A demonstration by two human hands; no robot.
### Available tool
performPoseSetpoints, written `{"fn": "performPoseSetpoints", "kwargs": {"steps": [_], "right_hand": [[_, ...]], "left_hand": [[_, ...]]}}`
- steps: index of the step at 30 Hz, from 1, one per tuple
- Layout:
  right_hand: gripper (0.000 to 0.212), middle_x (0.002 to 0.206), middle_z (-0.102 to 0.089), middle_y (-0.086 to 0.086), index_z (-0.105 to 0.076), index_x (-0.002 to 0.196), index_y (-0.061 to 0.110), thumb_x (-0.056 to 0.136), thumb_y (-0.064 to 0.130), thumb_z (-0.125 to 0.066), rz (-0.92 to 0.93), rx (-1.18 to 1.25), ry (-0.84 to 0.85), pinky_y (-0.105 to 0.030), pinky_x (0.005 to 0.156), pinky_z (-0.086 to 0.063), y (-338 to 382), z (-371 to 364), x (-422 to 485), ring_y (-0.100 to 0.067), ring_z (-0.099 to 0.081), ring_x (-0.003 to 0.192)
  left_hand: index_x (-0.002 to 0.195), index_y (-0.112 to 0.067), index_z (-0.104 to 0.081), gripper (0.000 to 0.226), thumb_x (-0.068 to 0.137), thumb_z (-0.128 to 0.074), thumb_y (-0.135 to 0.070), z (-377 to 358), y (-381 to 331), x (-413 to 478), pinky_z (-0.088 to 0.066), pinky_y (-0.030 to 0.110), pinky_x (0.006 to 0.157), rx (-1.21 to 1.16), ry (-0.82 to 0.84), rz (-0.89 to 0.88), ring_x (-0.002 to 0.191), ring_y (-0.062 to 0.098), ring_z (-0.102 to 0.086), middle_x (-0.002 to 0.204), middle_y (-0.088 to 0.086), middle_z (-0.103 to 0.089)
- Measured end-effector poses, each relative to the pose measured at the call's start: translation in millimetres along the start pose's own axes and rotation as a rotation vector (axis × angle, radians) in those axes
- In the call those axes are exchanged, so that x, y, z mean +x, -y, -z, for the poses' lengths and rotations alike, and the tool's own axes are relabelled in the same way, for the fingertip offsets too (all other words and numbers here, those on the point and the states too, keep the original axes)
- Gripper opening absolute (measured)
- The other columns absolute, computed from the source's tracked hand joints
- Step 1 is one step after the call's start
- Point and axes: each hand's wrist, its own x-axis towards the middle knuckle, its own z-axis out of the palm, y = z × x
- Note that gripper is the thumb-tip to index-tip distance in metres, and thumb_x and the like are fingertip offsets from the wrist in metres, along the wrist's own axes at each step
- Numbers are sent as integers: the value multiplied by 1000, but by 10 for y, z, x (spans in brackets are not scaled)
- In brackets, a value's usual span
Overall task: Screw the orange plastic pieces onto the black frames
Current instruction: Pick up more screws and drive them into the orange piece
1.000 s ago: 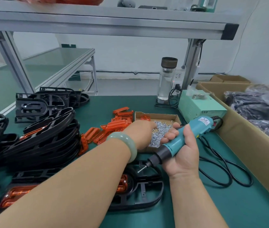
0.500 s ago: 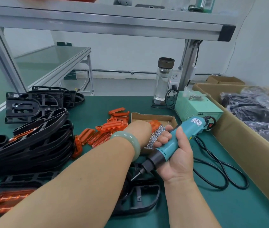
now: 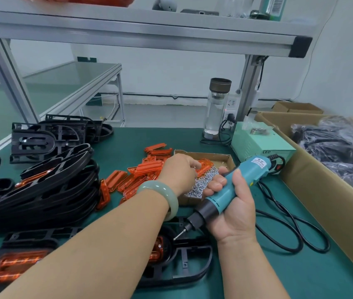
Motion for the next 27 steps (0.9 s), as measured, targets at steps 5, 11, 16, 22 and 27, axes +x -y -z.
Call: {"fn": "performPoseSetpoints", "kwargs": {"steps": [5, 11, 16, 22, 27], "right_hand": [[20, 59, -47, 6, -54, 88, 14, 79, 32, -58, -3, -2, -10, -16, 46, -45, 4, -1, 1, -5, -48, 46], [20, 59, -47, 5, -54, 88, 14, 79, 31, -58, 0, 5, -15, -16, 46, -45, 13, 6, -2, -5, -48, 46], [21, 58, -47, 6, -54, 87, 14, 78, 32, -58, 4, 3, -21, -16, 46, -45, 11, 1, 6, -5, -48, 45], [21, 58, -47, 6, -54, 87, 14, 77, 31, -59, -5, 8, -18, -15, 46, -45, 12, -7, 2, -5, -48, 45], [20, 58, -47, 5, -53, 86, 14, 78, 31, -58, -8, 23, -16, -15, 45, -45, 10, -11, -1, -5, -48, 45]], "left_hand": [[108, -17, -64, 32, 93, -44, 4, -36, 71, -29, -56, 25, 76, -215, -45, 32, 71, 7, -62, 79, -7, -62], [96, -23, -54, 24, 90, -52, 0, -24, 113, -28, -51, 18, 54, -411, -116, 89, 65, 4, -65, 77, -4, -68], [75, -20, -63, 14, 88, -62, -13, -17, 133, -31, -44, 13, 45, -411, -107, 39, 49, 2, -62, 66, -1, -69], [70, -12, -68, 15, 84, -68, -12, -35, 148, -39, -48, 15, 51, -603, -84, 111, 51, 6, -61, 62, 1, -69], [81, -15, -66, 20, 81, -66, 5, -37, 163, -63, -53, 17, 60, -645, 3, 131, 60, 9, -67, 76, 7, -71]]}}
